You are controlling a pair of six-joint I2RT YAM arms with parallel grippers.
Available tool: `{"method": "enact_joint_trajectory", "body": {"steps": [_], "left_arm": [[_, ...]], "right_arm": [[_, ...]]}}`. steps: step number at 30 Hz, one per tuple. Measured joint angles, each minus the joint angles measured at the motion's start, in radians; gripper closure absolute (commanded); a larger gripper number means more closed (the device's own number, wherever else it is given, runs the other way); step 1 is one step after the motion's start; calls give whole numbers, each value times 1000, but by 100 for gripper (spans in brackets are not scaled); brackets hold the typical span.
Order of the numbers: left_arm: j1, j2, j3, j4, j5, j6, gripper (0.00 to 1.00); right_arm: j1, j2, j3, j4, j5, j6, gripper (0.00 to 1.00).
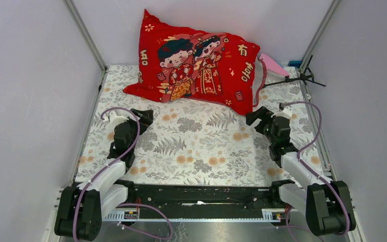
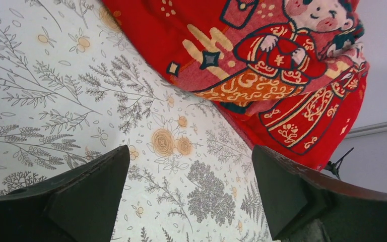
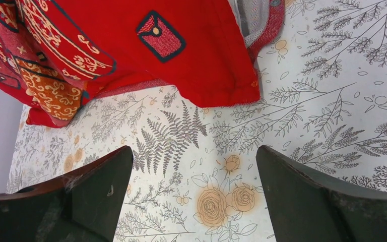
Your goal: Remove the pillowcase from the pillow
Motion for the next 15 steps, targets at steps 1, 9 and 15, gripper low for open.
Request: {"method": "enact_joint_trajectory", "body": {"steps": [1,9,15], "left_arm": [[0,-6,0,-1,-2,-2,1],[0,16,0,9,20,-1,1],[0,103,3,23,124,42,1]], "right_arm": [[0,2,0,0,0,1,0],[0,89,0,11,-31,17,0],[0,130,-21,114,-44,35,0]]}}
